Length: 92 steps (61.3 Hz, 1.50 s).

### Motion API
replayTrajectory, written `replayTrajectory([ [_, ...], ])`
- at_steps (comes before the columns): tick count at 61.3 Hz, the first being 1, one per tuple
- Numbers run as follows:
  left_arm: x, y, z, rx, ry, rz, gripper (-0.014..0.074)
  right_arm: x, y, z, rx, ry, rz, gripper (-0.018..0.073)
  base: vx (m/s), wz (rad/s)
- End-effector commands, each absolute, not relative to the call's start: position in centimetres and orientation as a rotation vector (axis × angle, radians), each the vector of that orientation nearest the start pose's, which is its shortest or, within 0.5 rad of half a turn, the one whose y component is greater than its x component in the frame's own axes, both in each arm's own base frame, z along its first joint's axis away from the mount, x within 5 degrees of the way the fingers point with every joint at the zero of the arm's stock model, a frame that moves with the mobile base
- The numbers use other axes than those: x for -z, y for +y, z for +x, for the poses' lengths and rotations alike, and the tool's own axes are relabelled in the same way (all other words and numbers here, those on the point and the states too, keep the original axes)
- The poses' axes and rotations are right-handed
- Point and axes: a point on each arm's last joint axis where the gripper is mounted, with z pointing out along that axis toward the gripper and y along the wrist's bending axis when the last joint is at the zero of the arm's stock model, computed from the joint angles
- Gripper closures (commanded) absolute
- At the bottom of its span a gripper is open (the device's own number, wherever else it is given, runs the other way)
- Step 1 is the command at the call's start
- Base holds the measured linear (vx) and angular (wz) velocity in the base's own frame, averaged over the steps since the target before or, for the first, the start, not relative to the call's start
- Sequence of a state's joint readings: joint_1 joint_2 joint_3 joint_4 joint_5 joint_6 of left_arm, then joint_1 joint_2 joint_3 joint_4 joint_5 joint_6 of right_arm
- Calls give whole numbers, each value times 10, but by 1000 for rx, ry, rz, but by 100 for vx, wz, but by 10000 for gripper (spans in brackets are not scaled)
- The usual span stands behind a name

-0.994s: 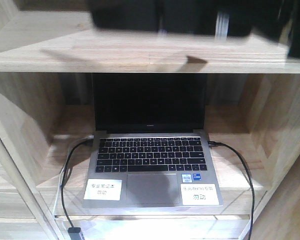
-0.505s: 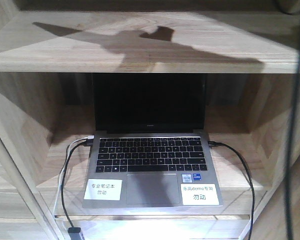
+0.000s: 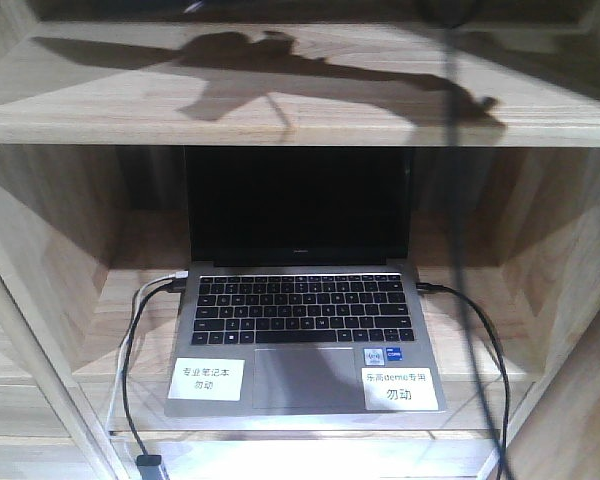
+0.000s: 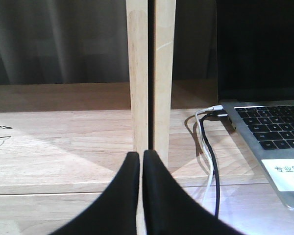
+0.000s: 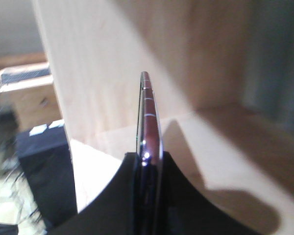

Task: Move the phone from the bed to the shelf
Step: 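Lower the phone onto the upper shelf surface with the right gripper, then open the right gripper to release the phone on the shelf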

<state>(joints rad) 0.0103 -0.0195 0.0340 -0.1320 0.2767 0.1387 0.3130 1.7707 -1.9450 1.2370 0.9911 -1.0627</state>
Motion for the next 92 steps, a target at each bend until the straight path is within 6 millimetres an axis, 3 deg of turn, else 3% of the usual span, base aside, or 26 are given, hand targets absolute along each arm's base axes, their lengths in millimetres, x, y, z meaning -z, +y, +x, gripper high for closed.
replayTrajectory([
  [1,-184,-2,55,19,1697,14,596,-494,186,341,-971,1428,-863,560,0,0],
  [20,-184,-2,55,19,1697,14,596,-473,189,374,-918,1474,-743,560,0,0],
  [41,-184,-2,55,19,1697,14,596,-453,194,391,-918,1517,-734,560,0,0],
  [60,-184,-2,55,19,1697,14,596,-450,193,394,-890,1524,-725,527,0,0],
  [74,-184,-2,55,19,1697,14,596,-449,193,394,-879,1527,-731,370,0,0],
  [92,-184,-2,55,19,1697,14,596,-448,190,398,-839,1555,-703,-12,0,0],
])
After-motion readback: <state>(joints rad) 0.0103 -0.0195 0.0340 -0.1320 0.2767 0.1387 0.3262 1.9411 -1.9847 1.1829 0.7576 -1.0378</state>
